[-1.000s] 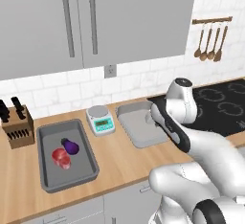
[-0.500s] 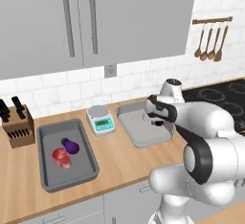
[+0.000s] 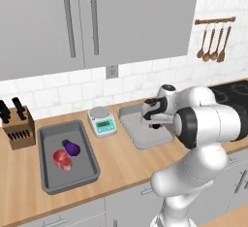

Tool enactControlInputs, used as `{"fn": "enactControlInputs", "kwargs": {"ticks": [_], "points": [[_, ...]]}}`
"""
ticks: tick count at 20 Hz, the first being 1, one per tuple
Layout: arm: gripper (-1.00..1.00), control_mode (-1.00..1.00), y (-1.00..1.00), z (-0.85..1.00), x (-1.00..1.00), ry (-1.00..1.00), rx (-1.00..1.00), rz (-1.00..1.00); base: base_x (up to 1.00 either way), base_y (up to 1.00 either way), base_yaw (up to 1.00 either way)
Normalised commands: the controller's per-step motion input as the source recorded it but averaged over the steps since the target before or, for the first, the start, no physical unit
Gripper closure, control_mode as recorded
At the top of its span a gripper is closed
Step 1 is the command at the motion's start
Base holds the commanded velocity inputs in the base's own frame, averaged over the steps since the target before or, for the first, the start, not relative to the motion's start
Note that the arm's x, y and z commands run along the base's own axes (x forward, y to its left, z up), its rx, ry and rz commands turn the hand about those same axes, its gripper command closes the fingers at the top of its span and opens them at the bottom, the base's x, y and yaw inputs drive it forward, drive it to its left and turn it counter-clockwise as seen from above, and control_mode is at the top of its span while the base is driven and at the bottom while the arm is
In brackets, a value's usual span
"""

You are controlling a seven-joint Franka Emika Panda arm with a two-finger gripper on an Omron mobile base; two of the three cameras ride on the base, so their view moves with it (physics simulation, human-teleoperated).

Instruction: Place one eggplant and one steak in each tupperware on the nearby counter, to pack two identical lunches.

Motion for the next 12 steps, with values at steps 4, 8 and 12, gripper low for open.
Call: {"fn": "enactControlInputs", "kwargs": {"ticks": [4,8,12], "points": [[1.0,-1.0,0.0,-0.31,0.37,0.0,0.0,0.0,0.0,0.0,0.0],[-1.0,-1.0,0.0,0.01,0.07,-0.01,0.0,0.0,0.0,0.0,0.0],[-1.0,-1.0,0.09,0.11,0.0,-0.04,-0.05,0.0,0.0,0.0,0.0]]}}
